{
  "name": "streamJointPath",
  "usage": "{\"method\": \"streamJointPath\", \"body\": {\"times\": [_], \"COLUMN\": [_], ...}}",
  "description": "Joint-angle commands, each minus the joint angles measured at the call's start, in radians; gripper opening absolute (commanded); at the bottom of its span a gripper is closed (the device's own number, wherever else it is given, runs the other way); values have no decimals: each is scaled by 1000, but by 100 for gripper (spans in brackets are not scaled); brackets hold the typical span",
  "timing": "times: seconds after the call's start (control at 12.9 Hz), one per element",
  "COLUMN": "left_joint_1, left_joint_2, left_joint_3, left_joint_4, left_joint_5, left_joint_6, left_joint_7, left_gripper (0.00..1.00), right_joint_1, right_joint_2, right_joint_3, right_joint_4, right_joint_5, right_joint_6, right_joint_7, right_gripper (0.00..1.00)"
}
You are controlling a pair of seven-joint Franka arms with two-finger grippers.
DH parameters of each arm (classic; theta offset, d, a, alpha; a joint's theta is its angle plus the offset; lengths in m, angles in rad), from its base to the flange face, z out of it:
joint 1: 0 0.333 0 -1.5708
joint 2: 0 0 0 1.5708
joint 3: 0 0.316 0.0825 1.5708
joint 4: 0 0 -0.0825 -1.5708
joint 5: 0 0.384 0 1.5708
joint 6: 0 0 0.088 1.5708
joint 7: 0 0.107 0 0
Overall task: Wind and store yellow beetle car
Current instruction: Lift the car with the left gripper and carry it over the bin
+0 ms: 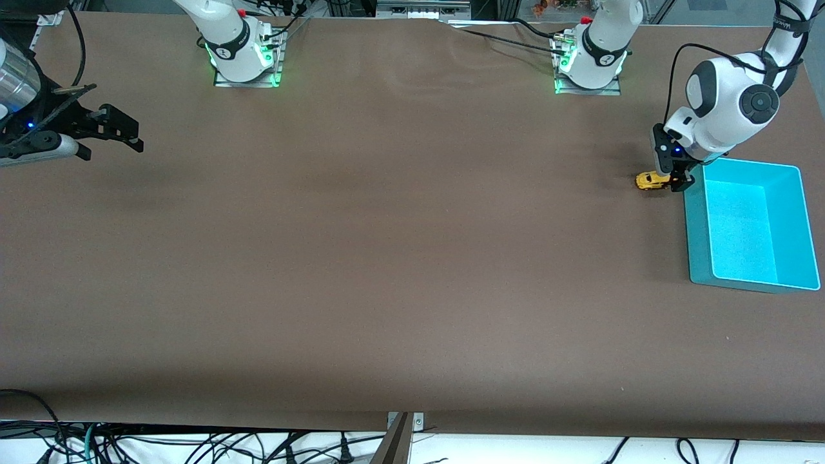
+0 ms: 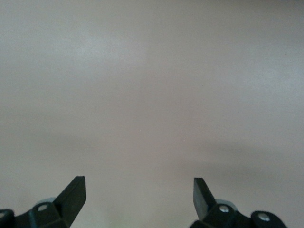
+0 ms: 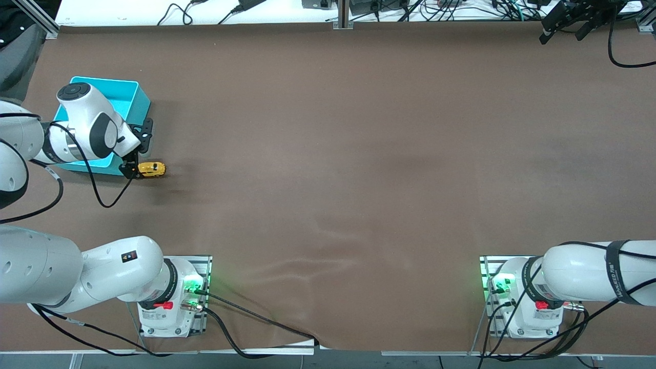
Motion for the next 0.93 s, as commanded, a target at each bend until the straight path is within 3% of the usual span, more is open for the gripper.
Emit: {"method": "streamJointPath", "body": {"times": [0.0, 0.77, 0.85], "left_joint_1": [28, 50, 56], "left_joint_2": [26, 124, 122], "left_joint_3": [-4, 2, 2], "left_joint_4": [-16, -35, -35], "left_joint_5": [29, 29, 31], "left_joint_6": [75, 216, 216], "left_joint_7": [48, 48, 65], "left_gripper": [100, 100, 90], "right_joint_1": [12, 17, 17], "right_joint_2": [8, 32, 34], "right_joint_3": [-3, -12, -12], "right_joint_4": [31, 71, 71], "right_joint_5": [-19, -48, -50], "right_joint_6": [-23, -26, -26], "right_joint_7": [24, 15, 15], "right_gripper": [100, 100, 100]}}
